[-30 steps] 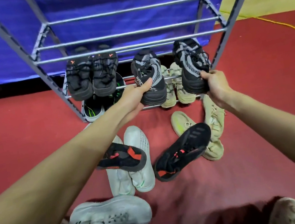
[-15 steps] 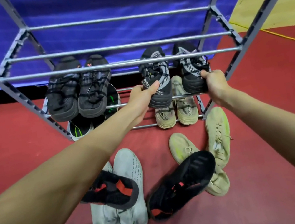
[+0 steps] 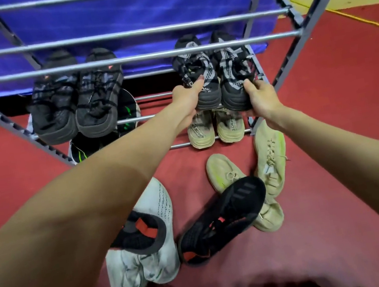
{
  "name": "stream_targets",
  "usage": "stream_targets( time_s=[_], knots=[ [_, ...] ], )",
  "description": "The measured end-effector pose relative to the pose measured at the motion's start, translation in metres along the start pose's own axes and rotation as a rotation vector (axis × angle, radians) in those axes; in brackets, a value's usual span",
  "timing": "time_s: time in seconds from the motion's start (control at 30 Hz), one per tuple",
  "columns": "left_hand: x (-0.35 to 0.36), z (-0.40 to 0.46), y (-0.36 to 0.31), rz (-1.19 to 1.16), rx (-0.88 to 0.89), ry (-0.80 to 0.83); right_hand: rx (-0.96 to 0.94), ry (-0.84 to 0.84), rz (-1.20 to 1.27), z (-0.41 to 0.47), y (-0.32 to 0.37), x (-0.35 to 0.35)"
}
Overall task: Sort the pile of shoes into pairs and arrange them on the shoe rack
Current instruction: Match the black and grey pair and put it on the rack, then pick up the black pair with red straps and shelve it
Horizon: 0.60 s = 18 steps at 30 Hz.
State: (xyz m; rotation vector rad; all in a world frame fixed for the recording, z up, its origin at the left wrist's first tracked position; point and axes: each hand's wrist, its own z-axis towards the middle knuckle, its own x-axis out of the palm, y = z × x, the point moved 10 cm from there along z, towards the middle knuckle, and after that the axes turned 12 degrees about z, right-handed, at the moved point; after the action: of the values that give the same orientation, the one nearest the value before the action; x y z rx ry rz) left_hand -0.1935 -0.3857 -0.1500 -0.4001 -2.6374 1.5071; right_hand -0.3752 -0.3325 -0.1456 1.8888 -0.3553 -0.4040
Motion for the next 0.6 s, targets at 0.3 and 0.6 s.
stream_targets(
  time_s=[0.3,0.6],
  knots=[
    [-0.027,-0.037,0.004,0.184,0.098,-0.146,-0.339,-0.062,-0.381,-0.059,0.001,0.0],
    [-0.105,-0.129,0.101,0.46,0.115,-0.244,-0.134,0.177,-0.474,-0.163,-0.121,0.036]
  ],
)
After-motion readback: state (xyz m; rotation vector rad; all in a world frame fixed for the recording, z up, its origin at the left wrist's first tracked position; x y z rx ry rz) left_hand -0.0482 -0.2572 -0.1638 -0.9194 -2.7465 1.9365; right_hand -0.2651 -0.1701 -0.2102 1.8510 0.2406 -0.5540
